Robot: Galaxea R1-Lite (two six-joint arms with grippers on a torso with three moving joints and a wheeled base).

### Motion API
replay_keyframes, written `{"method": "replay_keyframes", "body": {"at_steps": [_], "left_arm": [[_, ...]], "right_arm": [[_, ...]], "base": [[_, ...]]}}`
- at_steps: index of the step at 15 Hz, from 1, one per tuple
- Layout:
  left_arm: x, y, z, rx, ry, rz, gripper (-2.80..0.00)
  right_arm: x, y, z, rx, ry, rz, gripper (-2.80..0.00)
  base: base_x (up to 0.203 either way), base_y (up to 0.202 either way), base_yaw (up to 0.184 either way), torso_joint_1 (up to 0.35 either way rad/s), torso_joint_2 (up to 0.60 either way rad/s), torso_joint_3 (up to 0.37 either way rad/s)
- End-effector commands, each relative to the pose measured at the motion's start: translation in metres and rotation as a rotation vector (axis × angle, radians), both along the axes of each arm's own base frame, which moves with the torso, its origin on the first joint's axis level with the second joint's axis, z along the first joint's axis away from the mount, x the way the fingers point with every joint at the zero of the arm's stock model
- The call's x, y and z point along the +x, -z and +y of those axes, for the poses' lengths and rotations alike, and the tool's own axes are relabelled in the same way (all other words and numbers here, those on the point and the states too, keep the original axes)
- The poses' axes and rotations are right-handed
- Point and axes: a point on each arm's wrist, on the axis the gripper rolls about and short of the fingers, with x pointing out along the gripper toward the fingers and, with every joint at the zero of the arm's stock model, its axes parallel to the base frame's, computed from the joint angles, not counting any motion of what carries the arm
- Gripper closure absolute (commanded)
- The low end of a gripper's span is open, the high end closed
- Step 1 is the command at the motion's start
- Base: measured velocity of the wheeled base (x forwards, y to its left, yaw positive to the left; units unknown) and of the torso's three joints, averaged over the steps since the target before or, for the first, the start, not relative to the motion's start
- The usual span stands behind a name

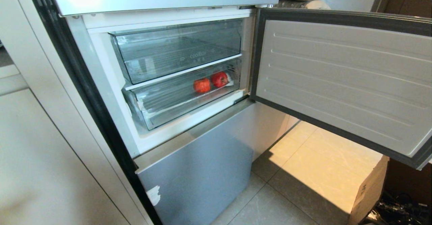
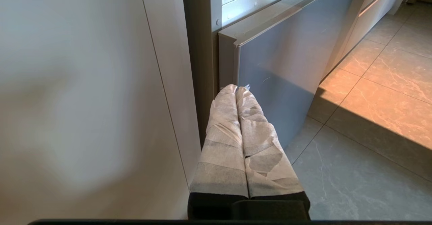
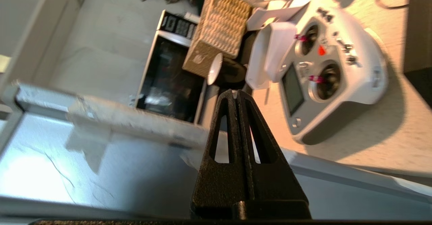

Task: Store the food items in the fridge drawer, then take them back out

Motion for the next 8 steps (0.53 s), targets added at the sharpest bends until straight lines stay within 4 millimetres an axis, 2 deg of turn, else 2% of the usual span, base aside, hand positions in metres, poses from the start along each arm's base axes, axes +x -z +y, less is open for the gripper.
{"method": "replay_keyframes", "body": {"at_steps": [1,5,8], "left_arm": [[0.0001,-0.0001,0.0,0.0,0.0,0.0,0.0],[0.0001,-0.0001,0.0,0.0,0.0,0.0,0.0],[0.0001,0.0,0.0,0.0,0.0,0.002,0.0]], "right_arm": [[0.0069,-0.0018,-0.0081,0.021,-0.055,-0.009,0.0],[0.0069,-0.0057,-0.004,0.084,-0.239,-0.004,0.0],[0.0046,-0.0051,0.0003,0.124,-0.274,0.016,0.0]], "base": [[0.0,0.0,0.0,0.0,0.0,0.0],[0.0,0.0,0.0,0.0,0.0,0.0],[0.0,0.0,0.0,0.0,0.0,0.0]]}}
